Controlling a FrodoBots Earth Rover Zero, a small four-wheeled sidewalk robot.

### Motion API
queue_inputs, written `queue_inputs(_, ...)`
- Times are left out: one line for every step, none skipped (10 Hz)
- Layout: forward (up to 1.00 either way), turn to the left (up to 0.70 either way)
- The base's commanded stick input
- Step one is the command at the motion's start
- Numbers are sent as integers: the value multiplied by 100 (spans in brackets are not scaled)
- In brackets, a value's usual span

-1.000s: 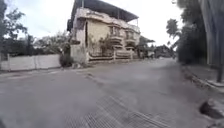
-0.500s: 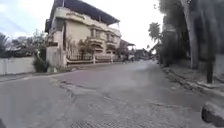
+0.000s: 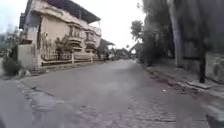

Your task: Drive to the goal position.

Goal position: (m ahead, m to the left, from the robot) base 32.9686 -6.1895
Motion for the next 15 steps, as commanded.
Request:
queue_inputs(100,0)
queue_inputs(100,0)
queue_inputs(100,0)
queue_inputs(100,0)
queue_inputs(100,0)
queue_inputs(100,0)
queue_inputs(100,0)
queue_inputs(100,0)
queue_inputs(100,0)
queue_inputs(100,0)
queue_inputs(100,-13)
queue_inputs(100,-40)
queue_inputs(100,-40)
queue_inputs(100,-40)
queue_inputs(100,-37)
